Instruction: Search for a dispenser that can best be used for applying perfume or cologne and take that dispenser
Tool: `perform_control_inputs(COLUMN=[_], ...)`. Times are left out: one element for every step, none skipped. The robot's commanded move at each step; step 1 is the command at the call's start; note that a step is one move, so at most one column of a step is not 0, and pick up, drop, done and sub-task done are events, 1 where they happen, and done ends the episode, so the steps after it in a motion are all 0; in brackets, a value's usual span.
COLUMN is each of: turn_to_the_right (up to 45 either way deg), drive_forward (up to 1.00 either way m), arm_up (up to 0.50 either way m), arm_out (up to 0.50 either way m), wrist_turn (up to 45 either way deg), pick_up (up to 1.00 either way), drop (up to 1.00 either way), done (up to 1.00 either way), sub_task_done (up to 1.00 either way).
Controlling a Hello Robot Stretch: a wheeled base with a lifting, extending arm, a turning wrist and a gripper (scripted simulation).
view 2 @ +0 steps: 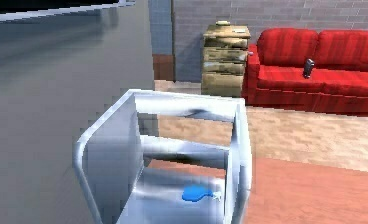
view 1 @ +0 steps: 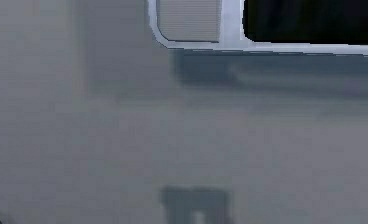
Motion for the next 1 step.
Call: perform_control_inputs(turn_to_the_right=[0.0], drive_forward=[0.00], arm_up=[0.00], arm_out=[0.50], wrist_turn=[0.0], pick_up=[0.00], drop=[0.00], done=[0.00], sub_task_done=[0.00])
